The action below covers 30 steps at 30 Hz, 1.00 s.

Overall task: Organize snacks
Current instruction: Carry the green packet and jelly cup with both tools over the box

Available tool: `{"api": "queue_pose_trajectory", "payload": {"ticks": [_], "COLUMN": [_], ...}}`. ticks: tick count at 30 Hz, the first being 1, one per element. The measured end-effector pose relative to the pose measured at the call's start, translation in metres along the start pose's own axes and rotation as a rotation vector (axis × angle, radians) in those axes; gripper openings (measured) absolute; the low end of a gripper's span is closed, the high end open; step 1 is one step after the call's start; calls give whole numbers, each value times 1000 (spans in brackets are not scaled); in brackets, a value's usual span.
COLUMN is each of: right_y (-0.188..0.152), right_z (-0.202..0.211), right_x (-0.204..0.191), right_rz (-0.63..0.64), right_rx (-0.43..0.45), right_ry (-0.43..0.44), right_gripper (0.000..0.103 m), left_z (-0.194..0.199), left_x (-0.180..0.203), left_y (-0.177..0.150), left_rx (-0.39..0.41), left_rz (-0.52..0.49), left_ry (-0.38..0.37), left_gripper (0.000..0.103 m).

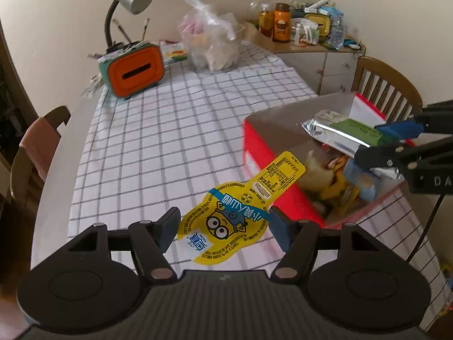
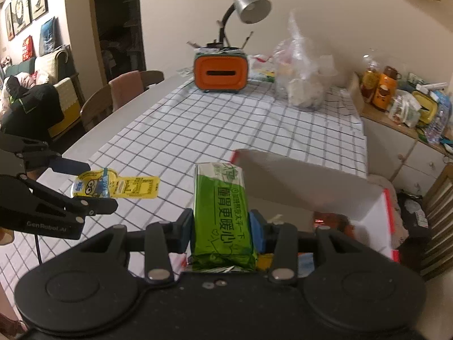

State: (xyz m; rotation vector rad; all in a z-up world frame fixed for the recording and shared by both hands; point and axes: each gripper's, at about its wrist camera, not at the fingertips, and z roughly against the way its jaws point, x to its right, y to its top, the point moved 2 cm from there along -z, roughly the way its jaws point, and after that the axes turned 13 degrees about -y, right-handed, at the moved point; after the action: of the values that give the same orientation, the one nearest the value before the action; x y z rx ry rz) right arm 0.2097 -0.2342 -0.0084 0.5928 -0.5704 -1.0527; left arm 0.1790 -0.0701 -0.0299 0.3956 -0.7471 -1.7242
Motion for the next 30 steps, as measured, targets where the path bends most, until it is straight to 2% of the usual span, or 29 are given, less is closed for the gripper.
{"api": "queue_pose_trajectory", "payload": {"ticks": [6,18,30], "right_y": [-10,-33,-54], "right_z": [-1,-33,-87], "right_x": [46,116,124], "right_rz": [-25,-48,-18], "right_rx": [1,-35,-128], "right_ry": [-38,-122,-114], "right_gripper": [41,41,41], "left_z": [-22,-95,-157], "left_x": [42,97,118], "left_y": [23,56,66], "left_rx": [-1,-97,-207], "left_rz": [-4,15,-16], "left_ry": [7,57,142], "left_gripper": [68,68,68]}}
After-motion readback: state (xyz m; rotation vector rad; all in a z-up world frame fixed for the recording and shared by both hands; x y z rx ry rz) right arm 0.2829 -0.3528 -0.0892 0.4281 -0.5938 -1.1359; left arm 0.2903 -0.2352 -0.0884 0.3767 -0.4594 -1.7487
